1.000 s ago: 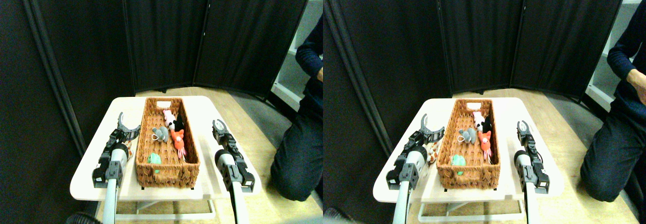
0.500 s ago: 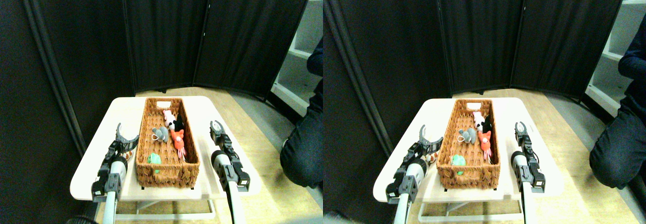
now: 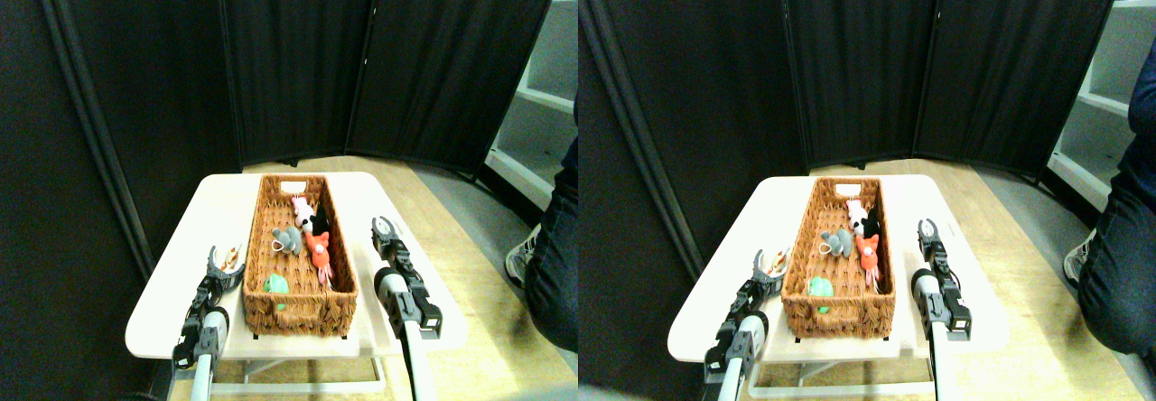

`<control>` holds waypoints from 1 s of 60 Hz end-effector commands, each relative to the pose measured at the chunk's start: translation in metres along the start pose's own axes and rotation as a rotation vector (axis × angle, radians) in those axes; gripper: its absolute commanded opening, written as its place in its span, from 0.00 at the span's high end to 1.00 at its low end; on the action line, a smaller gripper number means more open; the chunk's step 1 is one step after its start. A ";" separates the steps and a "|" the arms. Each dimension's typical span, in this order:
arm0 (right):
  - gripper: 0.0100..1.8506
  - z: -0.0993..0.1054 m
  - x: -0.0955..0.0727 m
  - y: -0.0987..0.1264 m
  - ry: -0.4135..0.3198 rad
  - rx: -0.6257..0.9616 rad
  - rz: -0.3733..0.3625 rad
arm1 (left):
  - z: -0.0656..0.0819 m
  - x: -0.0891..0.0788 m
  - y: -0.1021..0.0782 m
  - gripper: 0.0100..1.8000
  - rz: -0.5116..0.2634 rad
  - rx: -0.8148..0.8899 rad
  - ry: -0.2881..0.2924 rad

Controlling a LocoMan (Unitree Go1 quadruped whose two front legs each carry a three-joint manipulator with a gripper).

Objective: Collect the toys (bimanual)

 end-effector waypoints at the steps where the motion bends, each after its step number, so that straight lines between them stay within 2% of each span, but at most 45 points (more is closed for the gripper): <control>1: 1.00 0.003 0.000 0.008 -0.019 0.013 0.032 | -0.001 0.005 -0.002 0.67 -0.017 0.004 -0.014; 6: 1.00 0.008 0.002 0.007 -0.006 -0.011 0.057 | 0.001 0.007 0.000 0.69 -0.015 0.008 -0.012; 10: 1.00 0.011 0.002 0.007 0.001 -0.021 0.064 | 0.003 0.008 0.002 0.74 -0.038 0.023 -0.013; 11: 1.00 0.011 0.002 0.007 0.003 -0.023 0.064 | 0.003 0.008 0.003 0.77 -0.040 0.028 -0.020; 14: 1.00 0.013 0.003 0.007 0.002 -0.030 0.066 | 0.002 0.009 0.000 0.95 -0.072 0.098 -0.071; 16: 1.00 0.013 0.003 0.007 -0.001 -0.028 0.067 | 0.002 0.009 -0.002 1.00 -0.085 0.138 -0.073; 23: 1.00 0.010 0.000 0.006 -0.024 -0.019 0.056 | 0.008 0.010 -0.019 1.00 -0.128 0.201 -0.057; 27: 1.00 0.009 -0.001 0.005 -0.042 -0.007 0.050 | 0.014 0.012 -0.033 1.00 -0.185 0.244 -0.037; 33: 1.00 0.010 -0.001 0.004 -0.041 0.006 0.053 | 0.021 0.010 -0.055 1.00 -0.184 0.268 -0.037; 35: 1.00 0.010 -0.001 0.004 -0.042 0.007 0.053 | 0.022 0.010 -0.057 1.00 -0.186 0.269 -0.035; 40: 1.00 0.011 -0.002 0.003 -0.048 0.021 0.051 | 0.028 0.011 -0.075 1.00 -0.232 0.292 -0.004; 45: 1.00 0.012 -0.003 0.002 -0.051 0.014 0.051 | 0.031 0.011 -0.087 1.00 -0.245 0.283 0.004; 52: 1.00 0.014 -0.002 0.001 -0.059 0.024 0.051 | 0.033 0.013 -0.105 1.00 -0.280 0.289 0.026; 60: 1.00 0.017 -0.003 0.000 -0.062 0.035 0.046 | 0.025 0.014 -0.125 1.00 -0.300 0.268 0.054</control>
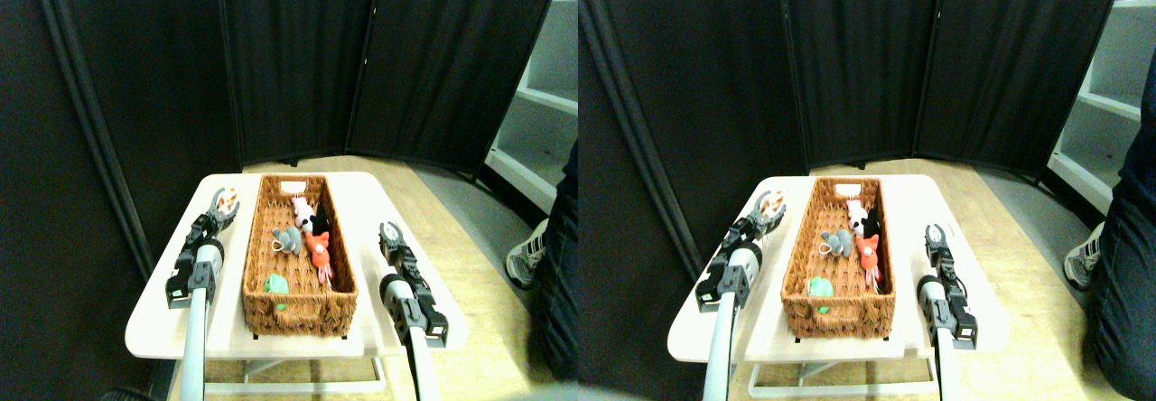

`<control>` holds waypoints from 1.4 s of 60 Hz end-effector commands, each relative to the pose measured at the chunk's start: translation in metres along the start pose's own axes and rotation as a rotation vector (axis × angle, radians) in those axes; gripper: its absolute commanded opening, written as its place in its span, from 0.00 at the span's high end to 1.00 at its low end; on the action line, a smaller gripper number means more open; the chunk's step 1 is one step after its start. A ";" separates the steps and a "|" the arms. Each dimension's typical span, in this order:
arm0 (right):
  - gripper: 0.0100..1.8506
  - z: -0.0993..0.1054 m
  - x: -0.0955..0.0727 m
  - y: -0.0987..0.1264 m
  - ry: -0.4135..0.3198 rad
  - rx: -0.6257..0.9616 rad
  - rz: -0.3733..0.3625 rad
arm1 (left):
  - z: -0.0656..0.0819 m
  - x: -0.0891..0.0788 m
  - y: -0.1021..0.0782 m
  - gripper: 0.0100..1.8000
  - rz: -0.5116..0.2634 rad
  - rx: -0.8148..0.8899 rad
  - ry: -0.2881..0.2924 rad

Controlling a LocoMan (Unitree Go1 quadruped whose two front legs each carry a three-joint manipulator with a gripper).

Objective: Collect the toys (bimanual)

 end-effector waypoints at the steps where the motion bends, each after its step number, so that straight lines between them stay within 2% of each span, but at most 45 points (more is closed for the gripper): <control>1: 1.00 0.004 0.001 0.009 -0.014 0.019 0.053 | -0.001 0.006 -0.024 1.00 -0.082 0.003 0.009; 10: 1.00 0.006 -0.002 0.007 -0.003 0.029 0.051 | -0.015 0.016 -0.052 1.00 -0.128 -0.041 0.034; 14: 1.00 0.006 -0.002 0.007 -0.001 0.027 0.056 | -0.021 0.020 -0.058 1.00 -0.145 -0.070 0.059; 25: 1.00 0.006 -0.003 0.006 -0.022 -0.015 0.073 | -0.041 0.026 -0.078 1.00 -0.167 -0.061 0.071; 32: 1.00 0.006 -0.003 0.005 -0.025 -0.003 0.068 | -0.050 0.027 -0.083 1.00 -0.173 -0.056 0.064; 42: 1.00 0.005 -0.004 0.006 -0.021 0.007 0.074 | -0.072 0.032 -0.085 1.00 -0.178 -0.114 0.083; 51: 1.00 0.006 -0.005 0.005 -0.032 0.021 0.065 | -0.075 0.032 -0.075 0.99 -0.127 -0.213 0.134; 53: 1.00 0.006 -0.005 0.005 -0.029 0.023 0.066 | -0.074 0.031 -0.074 0.91 -0.120 -0.224 0.155; 54: 1.00 0.006 -0.005 0.005 -0.029 0.023 0.066 | -0.074 0.031 -0.074 0.91 -0.120 -0.224 0.155; 57: 1.00 0.006 -0.005 0.005 -0.030 0.019 0.064 | -0.074 0.027 -0.074 0.70 -0.074 -0.261 0.190; 59: 1.00 0.006 -0.005 0.005 -0.028 0.019 0.065 | -0.073 0.026 -0.074 0.67 -0.071 -0.266 0.198; 62: 1.00 0.005 -0.005 0.005 -0.022 0.014 0.067 | -0.073 0.024 -0.075 0.54 -0.055 -0.283 0.223; 64: 1.00 0.005 -0.005 0.005 -0.019 0.016 0.068 | -0.073 0.024 -0.075 0.53 -0.057 -0.280 0.221; 71: 1.00 0.004 -0.004 0.005 -0.023 0.014 0.071 | -0.070 0.023 -0.073 0.59 -0.064 -0.274 0.198; 73: 1.00 0.003 -0.003 0.005 -0.022 -0.007 0.068 | -0.069 0.023 -0.072 0.65 -0.079 -0.260 0.178; 77: 1.00 0.003 -0.002 0.005 -0.016 0.003 0.066 | -0.066 0.024 -0.070 0.70 -0.093 -0.248 0.163; 80: 1.00 0.003 -0.002 0.004 -0.013 0.007 0.062 | -0.064 0.024 -0.069 0.73 -0.103 -0.245 0.170; 84: 1.00 0.003 -0.002 0.005 -0.018 0.024 0.050 | -0.055 0.022 -0.064 0.82 -0.094 -0.218 0.147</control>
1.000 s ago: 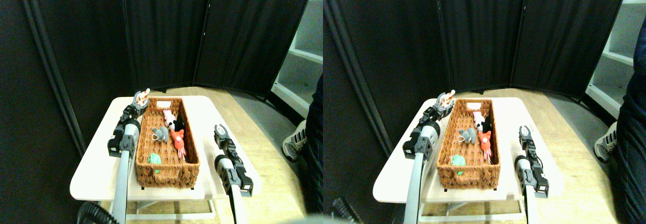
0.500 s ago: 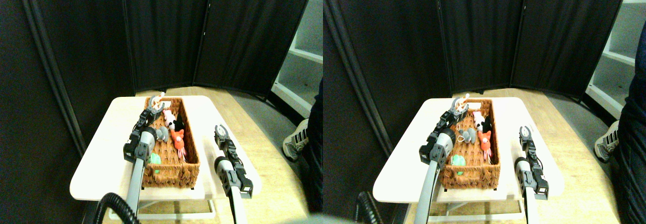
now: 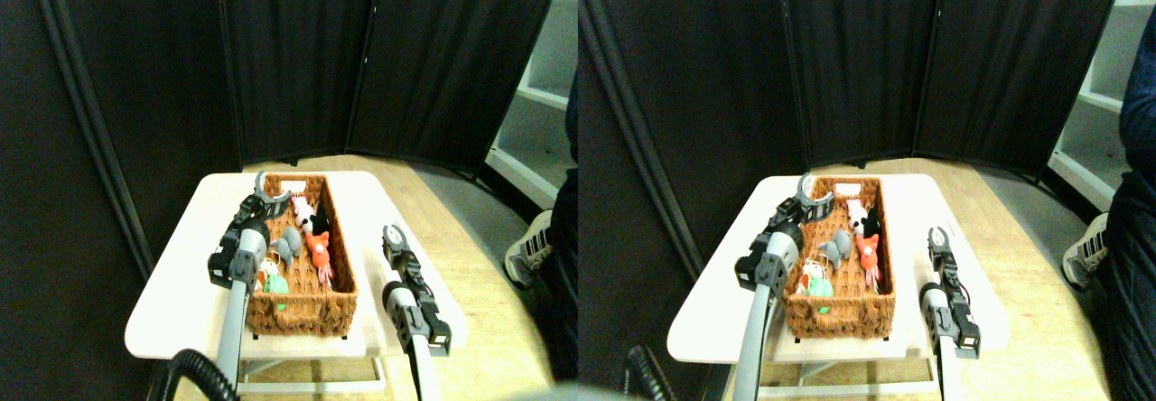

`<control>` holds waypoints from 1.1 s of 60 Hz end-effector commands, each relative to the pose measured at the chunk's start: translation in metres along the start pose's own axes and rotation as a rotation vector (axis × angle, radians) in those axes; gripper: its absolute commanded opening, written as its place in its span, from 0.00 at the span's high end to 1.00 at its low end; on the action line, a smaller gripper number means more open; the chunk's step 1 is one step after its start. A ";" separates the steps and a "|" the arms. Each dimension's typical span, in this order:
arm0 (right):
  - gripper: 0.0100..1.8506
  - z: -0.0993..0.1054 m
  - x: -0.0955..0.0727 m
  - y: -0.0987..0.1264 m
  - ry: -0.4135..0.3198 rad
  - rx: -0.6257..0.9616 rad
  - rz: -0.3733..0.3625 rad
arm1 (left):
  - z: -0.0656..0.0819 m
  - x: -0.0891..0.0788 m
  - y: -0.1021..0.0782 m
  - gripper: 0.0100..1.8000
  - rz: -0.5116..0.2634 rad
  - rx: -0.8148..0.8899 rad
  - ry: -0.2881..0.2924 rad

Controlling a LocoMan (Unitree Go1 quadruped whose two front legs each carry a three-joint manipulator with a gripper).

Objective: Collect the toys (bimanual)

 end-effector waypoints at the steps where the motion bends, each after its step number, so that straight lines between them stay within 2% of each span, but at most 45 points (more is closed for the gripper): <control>1: 1.00 -0.002 0.002 0.007 -0.003 0.030 0.028 | 0.009 -0.002 -0.004 0.82 -0.039 0.044 -0.023; 11: 1.00 -0.001 0.005 0.005 0.015 0.041 0.031 | 0.034 -0.018 0.006 0.93 -0.010 0.120 -0.059; 15: 1.00 -0.002 0.005 0.005 0.002 0.045 0.025 | 0.041 -0.024 0.010 0.93 0.011 0.144 -0.081; 16: 1.00 -0.002 0.006 0.004 -0.001 0.056 0.018 | 0.047 -0.028 0.013 0.94 0.008 0.170 -0.078; 17: 1.00 -0.002 0.006 0.004 -0.001 0.056 0.018 | 0.047 -0.028 0.013 0.94 0.008 0.170 -0.078; 21: 1.00 -0.002 0.008 0.004 0.007 0.061 0.012 | 0.061 -0.039 0.021 0.93 0.024 0.212 -0.108; 28: 1.00 -0.004 0.010 0.003 0.019 0.050 0.005 | 0.082 -0.052 0.034 0.95 -0.033 0.273 -0.122; 33: 1.00 -0.004 0.012 0.002 0.022 0.046 0.008 | 0.089 -0.060 0.043 0.95 -0.022 0.305 -0.149; 39: 1.00 -0.006 0.014 0.000 0.036 0.049 -0.005 | 0.092 -0.067 0.057 0.97 0.014 0.351 -0.153; 44: 1.00 -0.007 0.016 0.000 0.046 0.061 -0.008 | 0.092 -0.067 0.068 0.97 0.011 0.362 -0.152; 46: 1.00 -0.008 0.018 0.000 0.063 0.061 -0.004 | 0.091 -0.068 0.077 0.97 0.034 0.337 -0.169; 55: 1.00 -0.010 0.019 0.005 0.123 0.092 -0.040 | 0.089 -0.069 0.098 0.96 0.059 0.306 -0.195; 61: 1.00 -0.012 0.018 0.014 0.161 0.094 -0.062 | 0.087 -0.071 0.112 0.97 0.109 0.251 -0.240; 66: 0.92 -0.014 0.019 0.019 0.196 0.075 -0.077 | 0.085 -0.071 0.118 0.96 0.110 0.239 -0.245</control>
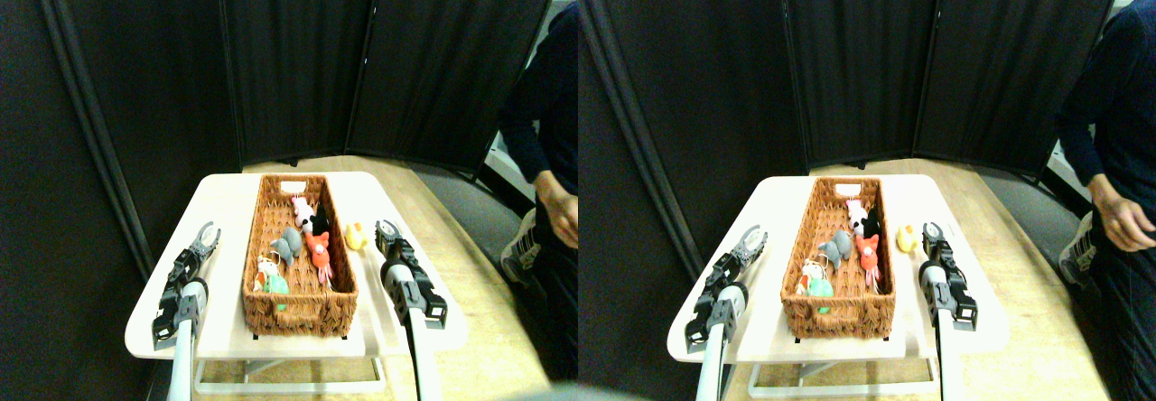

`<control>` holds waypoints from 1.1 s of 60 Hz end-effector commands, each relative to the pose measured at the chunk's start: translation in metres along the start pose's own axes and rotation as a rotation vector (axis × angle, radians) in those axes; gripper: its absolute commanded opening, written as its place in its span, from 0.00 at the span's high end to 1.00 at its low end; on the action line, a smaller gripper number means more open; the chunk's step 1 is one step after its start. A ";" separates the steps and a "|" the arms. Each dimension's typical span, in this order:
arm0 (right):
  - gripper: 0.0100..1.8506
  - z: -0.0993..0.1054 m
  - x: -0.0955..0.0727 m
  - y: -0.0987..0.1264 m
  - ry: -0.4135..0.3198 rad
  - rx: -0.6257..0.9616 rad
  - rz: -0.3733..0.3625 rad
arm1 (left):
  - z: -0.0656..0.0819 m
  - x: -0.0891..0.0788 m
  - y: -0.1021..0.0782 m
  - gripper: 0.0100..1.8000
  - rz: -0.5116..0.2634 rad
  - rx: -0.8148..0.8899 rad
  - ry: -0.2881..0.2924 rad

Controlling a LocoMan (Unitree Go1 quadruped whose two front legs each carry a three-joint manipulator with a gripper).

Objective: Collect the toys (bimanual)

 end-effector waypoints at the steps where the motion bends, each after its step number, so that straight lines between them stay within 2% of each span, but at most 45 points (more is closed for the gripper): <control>1: 0.87 -0.004 0.000 0.018 0.057 -0.016 0.039 | -0.005 0.002 0.004 0.96 -0.006 -0.006 -0.007; 6: 0.74 -0.009 0.008 0.019 0.115 -0.016 0.023 | -0.008 0.002 0.010 0.96 0.001 0.007 -0.016; 10: 0.73 -0.010 0.014 0.016 0.137 -0.008 0.004 | -0.009 0.002 0.010 0.96 0.012 0.011 -0.024; 11: 0.71 -0.010 0.022 0.010 0.152 0.031 -0.045 | -0.011 0.002 0.010 0.96 0.017 0.015 -0.035; 16: 0.69 -0.013 0.034 -0.004 0.162 0.035 -0.070 | -0.013 -0.001 0.006 0.95 0.019 0.013 -0.036; 18: 0.65 -0.015 0.039 -0.011 0.159 0.035 -0.097 | -0.015 -0.004 0.003 0.95 0.029 0.017 -0.040; 23: 0.60 -0.019 0.042 -0.019 0.140 0.052 -0.136 | -0.018 -0.007 -0.001 0.96 0.052 0.018 -0.055; 27: 0.61 -0.022 0.044 -0.023 0.149 0.062 -0.141 | -0.019 -0.010 -0.004 0.96 0.062 0.011 -0.064; 33: 0.58 -0.022 0.050 -0.034 0.152 0.050 -0.152 | -0.020 -0.014 -0.008 0.96 0.065 0.017 -0.070; 38: 0.63 -0.020 0.056 -0.044 0.142 0.103 -0.186 | -0.019 -0.015 -0.008 0.96 0.062 0.018 -0.068; 49: 0.60 -0.023 0.062 -0.062 0.116 0.144 -0.258 | -0.018 -0.014 -0.011 0.95 0.053 0.023 -0.064; 54: 0.63 -0.024 0.064 -0.067 0.104 0.153 -0.262 | -0.019 -0.014 -0.013 0.96 0.056 0.019 -0.076; 56: 0.72 -0.024 0.065 -0.070 0.083 0.168 -0.258 | -0.019 -0.013 -0.013 0.97 0.053 0.013 -0.073; 60: 1.00 -0.024 0.067 -0.073 0.027 0.116 -0.229 | -0.018 -0.013 -0.012 0.97 0.047 0.017 -0.071; 66: 1.00 -0.022 0.065 -0.071 0.009 0.100 -0.238 | -0.017 -0.013 -0.012 0.97 0.043 0.014 -0.065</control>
